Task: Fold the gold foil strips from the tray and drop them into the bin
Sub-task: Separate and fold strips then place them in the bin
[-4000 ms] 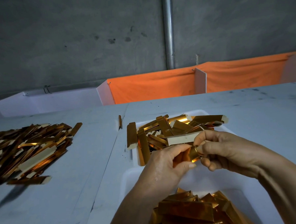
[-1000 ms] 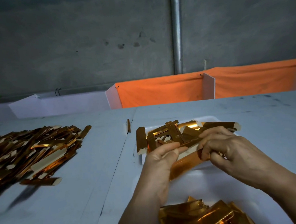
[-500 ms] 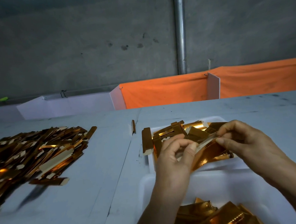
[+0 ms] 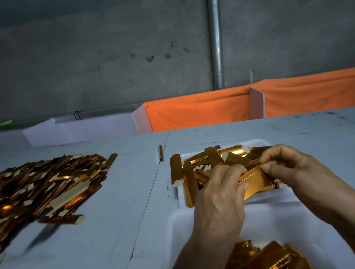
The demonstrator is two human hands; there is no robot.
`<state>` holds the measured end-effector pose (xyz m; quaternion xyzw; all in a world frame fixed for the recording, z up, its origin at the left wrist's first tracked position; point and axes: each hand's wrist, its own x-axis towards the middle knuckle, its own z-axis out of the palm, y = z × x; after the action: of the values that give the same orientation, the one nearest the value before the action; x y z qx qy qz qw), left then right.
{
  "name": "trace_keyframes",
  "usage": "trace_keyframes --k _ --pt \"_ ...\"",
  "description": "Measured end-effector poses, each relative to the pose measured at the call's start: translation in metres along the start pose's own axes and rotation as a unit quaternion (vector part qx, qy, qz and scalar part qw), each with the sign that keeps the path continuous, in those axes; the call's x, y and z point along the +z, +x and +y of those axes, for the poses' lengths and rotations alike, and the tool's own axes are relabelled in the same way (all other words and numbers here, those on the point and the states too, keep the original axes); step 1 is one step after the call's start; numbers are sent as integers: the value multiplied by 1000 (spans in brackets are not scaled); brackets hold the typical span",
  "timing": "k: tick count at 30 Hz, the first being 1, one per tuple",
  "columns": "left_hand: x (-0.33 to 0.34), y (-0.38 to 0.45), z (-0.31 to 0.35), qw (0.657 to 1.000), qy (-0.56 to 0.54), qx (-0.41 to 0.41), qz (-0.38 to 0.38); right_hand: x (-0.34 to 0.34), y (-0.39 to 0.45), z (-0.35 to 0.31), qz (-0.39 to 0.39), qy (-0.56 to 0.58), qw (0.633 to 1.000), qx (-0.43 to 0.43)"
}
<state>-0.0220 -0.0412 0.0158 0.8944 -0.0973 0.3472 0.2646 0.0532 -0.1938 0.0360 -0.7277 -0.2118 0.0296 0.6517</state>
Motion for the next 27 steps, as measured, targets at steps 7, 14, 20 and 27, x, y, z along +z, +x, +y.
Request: trace_keyframes --k 7,14,20,27 --pt "0 0 4 1000 3 -12 -21 -7 1 -3 -42 36 998 21" --pt "-6 0 -1 992 -85 -85 -31 -8 -3 -9 -118 -34 992 0" --pt "-7 -1 -2 988 -108 -100 -44 -8 -2 -3 -118 80 989 37" --pt "-9 1 -2 985 -127 -108 -53 -6 -1 -1 -136 158 975 79"
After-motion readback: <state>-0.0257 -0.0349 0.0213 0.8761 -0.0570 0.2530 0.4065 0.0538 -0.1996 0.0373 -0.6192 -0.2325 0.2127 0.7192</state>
